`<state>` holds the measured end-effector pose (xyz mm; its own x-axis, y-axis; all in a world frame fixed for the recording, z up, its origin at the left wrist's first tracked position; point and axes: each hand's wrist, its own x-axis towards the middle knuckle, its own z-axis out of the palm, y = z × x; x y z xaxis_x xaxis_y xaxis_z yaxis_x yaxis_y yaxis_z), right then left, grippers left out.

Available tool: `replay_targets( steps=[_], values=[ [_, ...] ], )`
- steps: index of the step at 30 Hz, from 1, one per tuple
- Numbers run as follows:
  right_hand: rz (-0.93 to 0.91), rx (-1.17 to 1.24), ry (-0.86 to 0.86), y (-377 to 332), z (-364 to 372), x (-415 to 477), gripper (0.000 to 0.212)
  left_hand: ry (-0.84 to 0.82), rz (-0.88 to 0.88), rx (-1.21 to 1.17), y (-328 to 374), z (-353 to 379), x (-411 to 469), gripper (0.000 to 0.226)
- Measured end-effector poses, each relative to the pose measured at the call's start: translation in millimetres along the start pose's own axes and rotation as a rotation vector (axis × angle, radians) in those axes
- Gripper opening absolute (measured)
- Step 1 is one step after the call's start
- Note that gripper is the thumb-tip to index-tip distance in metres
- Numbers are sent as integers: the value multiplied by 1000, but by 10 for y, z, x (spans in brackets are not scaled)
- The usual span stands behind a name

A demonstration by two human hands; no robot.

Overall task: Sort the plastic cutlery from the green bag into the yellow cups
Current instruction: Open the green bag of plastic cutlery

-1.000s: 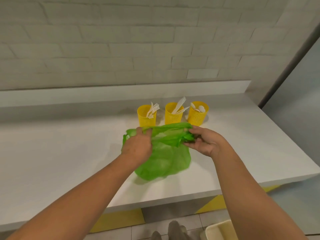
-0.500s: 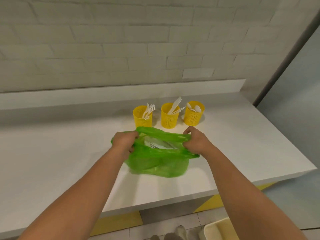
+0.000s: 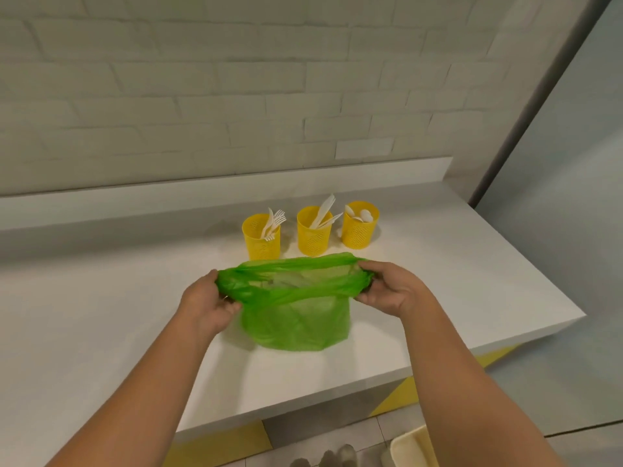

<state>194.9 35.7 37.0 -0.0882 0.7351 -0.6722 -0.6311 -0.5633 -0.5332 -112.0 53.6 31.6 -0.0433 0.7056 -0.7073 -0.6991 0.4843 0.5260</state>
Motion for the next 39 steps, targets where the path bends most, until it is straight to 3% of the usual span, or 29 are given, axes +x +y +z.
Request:
replay_targets(
  steps=[3,6,7,9,11,13,15,18,20,21,23,25,26,28,30,32,33,36,37,39],
  values=[
    [32,74,-4,219,-183,43,21,-22,-51,-70,-137,-67,45,27],
    [-32,91,13,274,-253,31,12,-86,-71,-113,-195,-34,14,23],
    [-100,-16,47,244,-235,30,16,-132,-57,-101,-193,-12,-19,20],
    [-295,-479,105,180,-192,26,43,-140,75,54,-139,-13,-38,9],
    [-476,-1040,103,157,-141,-11,50,-191,419,597,-163,-63,-61,30],
    [-654,-1499,107,186,-68,12,42,-214,792,1288,-199,-83,-58,31],
    [-725,-1790,139,259,-5,116,31,-230,894,1634,-194,-33,-28,31],
    [-589,-1972,364,284,56,216,20,-138,835,1894,-205,114,0,35],
    [-503,-1772,458,258,46,293,22,-133,829,1853,-201,173,-28,50],
    [-483,-1523,447,244,25,339,18,-167,821,1775,-203,177,-62,58],
    [-348,-794,335,202,15,344,7,-259,731,1530,-197,150,-85,74],
    [-160,-151,167,201,-32,324,11,-305,582,1135,-155,110,-68,77],
    [-111,47,97,219,-55,295,14,-310,478,935,-147,95,-50,73],
    [-53,175,17,272,-80,289,9,-317,277,641,-134,61,-24,63],
    [-40,130,21,319,-76,286,12,-343,168,532,-147,15,-22,56],
    [-66,-96,70,344,-22,255,21,-326,163,563,-144,-46,8,49],
    [-122,-342,163,365,0,239,28,-303,196,607,-133,-79,28,46],
    [-401,-1373,533,503,30,147,65,-258,365,815,-88,-178,46,50],
    [-492,-1537,566,548,69,110,69,-267,438,921,-86,-204,26,53],
    [-539,-1495,461,586,120,104,53,-244,567,1122,-114,-233,-21,54]
  ],
)
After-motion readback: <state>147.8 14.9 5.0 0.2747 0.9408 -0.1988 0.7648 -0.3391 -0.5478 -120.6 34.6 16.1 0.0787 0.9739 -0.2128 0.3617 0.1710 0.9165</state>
